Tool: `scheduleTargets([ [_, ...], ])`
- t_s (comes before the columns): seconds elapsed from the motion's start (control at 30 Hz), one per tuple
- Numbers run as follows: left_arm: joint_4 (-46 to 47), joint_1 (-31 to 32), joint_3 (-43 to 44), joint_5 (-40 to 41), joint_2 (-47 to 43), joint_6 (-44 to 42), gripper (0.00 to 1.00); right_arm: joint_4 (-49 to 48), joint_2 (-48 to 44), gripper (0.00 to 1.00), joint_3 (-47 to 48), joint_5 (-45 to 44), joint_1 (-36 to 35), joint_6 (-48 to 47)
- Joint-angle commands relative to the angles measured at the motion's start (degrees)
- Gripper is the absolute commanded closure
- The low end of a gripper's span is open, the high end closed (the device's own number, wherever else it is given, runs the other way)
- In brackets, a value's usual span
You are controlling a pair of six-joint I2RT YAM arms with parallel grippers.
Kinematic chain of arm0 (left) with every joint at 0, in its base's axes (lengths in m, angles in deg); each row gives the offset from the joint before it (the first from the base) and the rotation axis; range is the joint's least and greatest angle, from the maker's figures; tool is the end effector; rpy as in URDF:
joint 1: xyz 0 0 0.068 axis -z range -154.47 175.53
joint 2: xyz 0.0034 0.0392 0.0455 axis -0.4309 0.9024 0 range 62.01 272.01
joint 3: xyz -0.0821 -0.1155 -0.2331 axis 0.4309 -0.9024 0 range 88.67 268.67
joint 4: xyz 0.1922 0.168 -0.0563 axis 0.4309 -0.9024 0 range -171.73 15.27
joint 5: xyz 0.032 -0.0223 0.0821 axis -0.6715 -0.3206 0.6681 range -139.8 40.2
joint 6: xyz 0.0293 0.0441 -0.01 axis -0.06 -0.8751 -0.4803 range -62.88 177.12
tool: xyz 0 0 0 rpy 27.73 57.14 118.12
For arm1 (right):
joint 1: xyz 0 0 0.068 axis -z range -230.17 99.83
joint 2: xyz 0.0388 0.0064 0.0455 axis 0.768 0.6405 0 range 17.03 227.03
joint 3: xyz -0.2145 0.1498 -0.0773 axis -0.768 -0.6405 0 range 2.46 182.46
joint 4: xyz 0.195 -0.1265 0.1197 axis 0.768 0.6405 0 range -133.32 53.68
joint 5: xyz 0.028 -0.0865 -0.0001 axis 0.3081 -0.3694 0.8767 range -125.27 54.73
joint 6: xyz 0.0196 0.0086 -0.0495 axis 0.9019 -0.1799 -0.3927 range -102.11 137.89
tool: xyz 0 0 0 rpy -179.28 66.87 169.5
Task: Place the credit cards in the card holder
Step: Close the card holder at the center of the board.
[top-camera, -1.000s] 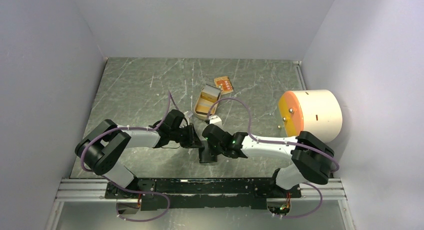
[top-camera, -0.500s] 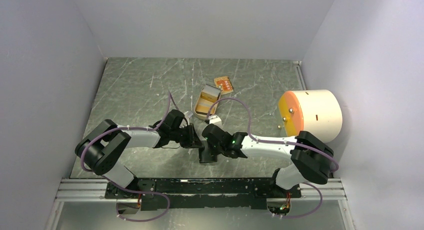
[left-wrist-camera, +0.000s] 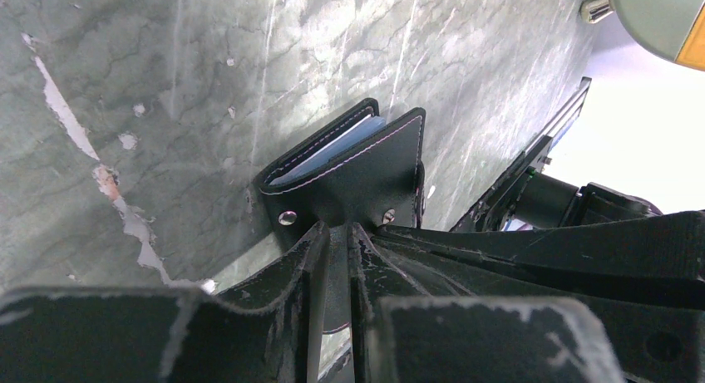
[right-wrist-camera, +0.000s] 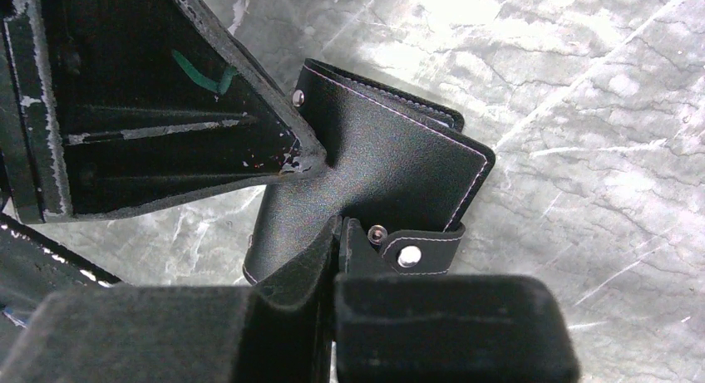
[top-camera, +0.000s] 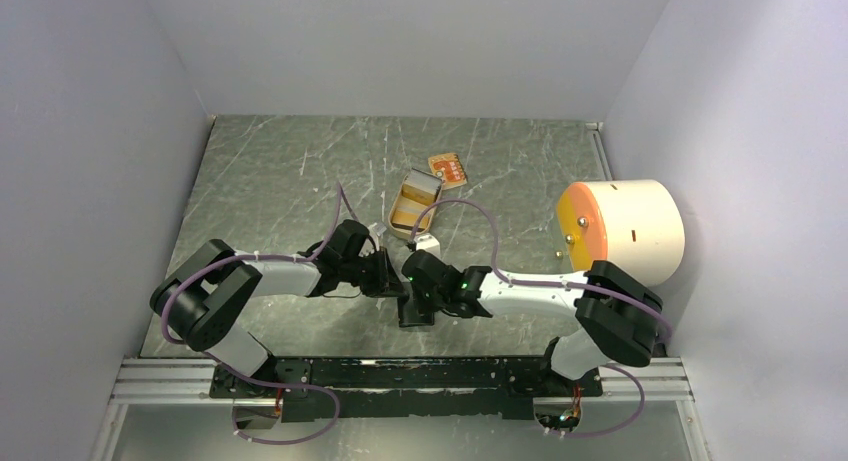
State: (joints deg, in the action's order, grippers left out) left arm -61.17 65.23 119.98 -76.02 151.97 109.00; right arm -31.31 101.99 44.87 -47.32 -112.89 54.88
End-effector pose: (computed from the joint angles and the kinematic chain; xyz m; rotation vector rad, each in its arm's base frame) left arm 0.2001 -0.1866 0.1245 -0.0274 2.6586 -1.2140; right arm 0.1354 0.2462 0.1663 -0.4839 2.5060 0.4494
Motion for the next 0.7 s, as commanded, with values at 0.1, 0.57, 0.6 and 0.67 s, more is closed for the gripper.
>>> scheduleTargets([
  [0.1, 0.0, 1.1, -0.8, -1.1, 0.6, -0.1, 0.80, 3.6, -2.1, 0.92, 3.7, 1.4, -0.6, -2.1],
  [0.57, 0.2, 1.4, -0.4, -1.2, 1.1, 0.0, 0.80, 15.3, -4.2, 0.76, 7.0, -8.3, -0.8, -0.1],
  [0.6, 0.2, 1.4, -0.4, -1.2, 1.2, 0.0, 0.80, 15.4, -3.9, 0.76, 7.1, -8.7, -0.8, 0.0],
  [0.67, 0.0, 1.4, -0.4, -1.1, 1.1, 0.0, 0.80, 15.7, -3.0, 0.76, 7.3, -9.1, -0.9, -0.1],
])
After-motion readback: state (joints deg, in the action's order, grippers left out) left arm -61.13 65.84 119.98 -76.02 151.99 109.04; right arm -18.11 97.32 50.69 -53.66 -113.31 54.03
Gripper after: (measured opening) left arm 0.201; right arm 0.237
